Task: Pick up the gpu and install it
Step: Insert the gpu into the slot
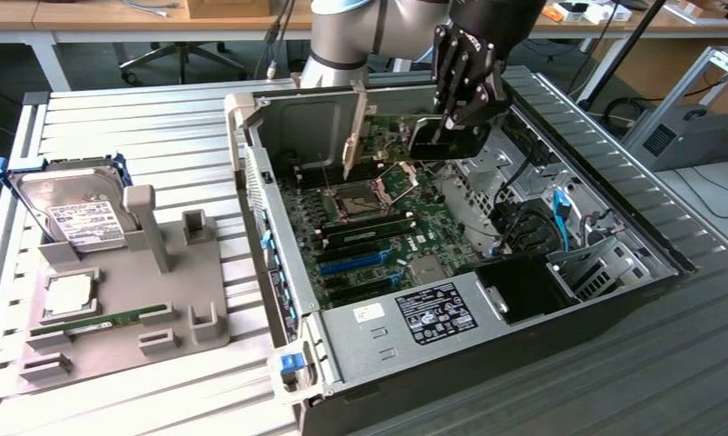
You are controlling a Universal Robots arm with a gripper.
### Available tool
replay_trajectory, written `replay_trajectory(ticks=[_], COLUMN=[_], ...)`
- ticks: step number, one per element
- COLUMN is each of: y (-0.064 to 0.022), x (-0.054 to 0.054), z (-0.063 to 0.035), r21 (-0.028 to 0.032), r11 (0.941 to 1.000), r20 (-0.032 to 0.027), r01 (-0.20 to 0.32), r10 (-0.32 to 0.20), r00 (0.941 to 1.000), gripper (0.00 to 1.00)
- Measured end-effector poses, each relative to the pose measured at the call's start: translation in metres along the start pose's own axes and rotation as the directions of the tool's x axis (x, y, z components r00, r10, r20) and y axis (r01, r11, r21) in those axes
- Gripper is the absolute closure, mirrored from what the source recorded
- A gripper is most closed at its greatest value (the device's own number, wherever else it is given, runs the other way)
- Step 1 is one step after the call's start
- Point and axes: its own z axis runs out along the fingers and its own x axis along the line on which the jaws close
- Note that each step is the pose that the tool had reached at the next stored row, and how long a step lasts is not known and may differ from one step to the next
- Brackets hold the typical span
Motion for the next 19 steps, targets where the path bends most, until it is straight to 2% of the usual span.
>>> replay_trajectory(ticks=[3, 7, 15, 17, 19], y=[-0.0005, -0.0015, -0.0027, -0.0024, -0.0015], x=[-0.0001, -0.0002, -0.0002, -0.0002, 0.0000], z=[0.0001, 0.0011, 0.0043, 0.0055, 0.0070], r21=[-0.0038, -0.0048, -0.0072, -0.0026, 0.0071], r11=[1.0000, 1.0000, 0.9952, 0.9946, 0.9939], r20=[-0.0003, -0.0009, -0.0039, -0.0040, -0.0042], r01=[0.000, 0.008, 0.098, 0.104, 0.110], r10=[0.000, -0.008, -0.098, -0.104, -0.110], r00=[1.0000, 1.0000, 0.9952, 0.9946, 0.9940], gripper=[0.73, 0.73, 0.73, 0.73, 0.73])
